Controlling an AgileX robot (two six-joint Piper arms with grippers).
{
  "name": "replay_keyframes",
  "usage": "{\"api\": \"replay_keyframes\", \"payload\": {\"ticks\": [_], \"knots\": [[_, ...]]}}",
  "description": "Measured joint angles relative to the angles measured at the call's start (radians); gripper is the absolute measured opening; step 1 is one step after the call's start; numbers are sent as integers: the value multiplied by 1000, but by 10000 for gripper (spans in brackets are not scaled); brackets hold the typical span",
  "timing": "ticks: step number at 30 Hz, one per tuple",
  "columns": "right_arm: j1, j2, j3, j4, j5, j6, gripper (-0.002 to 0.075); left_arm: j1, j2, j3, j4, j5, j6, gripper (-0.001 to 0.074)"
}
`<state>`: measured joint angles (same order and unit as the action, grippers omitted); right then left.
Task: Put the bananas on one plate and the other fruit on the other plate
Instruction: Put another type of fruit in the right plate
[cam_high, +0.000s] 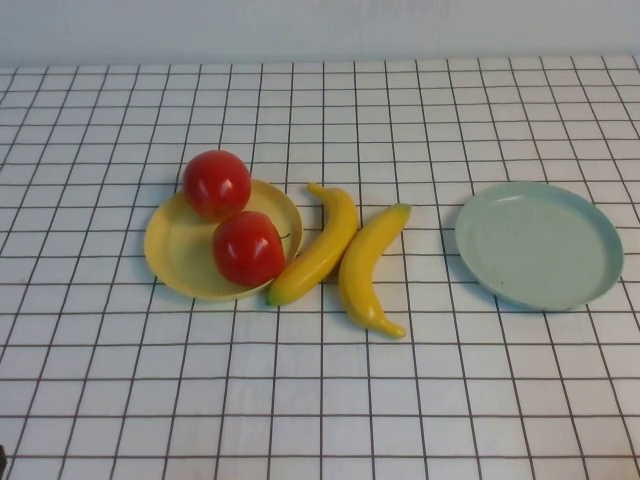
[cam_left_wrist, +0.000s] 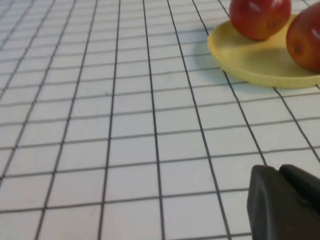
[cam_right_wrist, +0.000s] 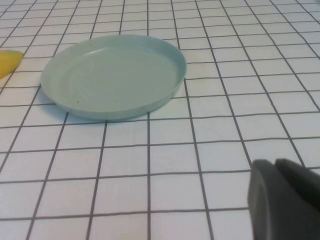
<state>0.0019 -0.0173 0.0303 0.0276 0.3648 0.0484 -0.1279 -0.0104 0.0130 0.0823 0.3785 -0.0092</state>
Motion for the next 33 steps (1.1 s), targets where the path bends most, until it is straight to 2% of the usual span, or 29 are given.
{"api": "replay_keyframes", "payload": {"ticks": [6,33], "knots": [[0,0,0,0,0,0,-15,0,0,10,-72,7,-3,-3],[0,0,0,0,0,0,-15,0,-1,10,-53,7,-3,-3]]}}
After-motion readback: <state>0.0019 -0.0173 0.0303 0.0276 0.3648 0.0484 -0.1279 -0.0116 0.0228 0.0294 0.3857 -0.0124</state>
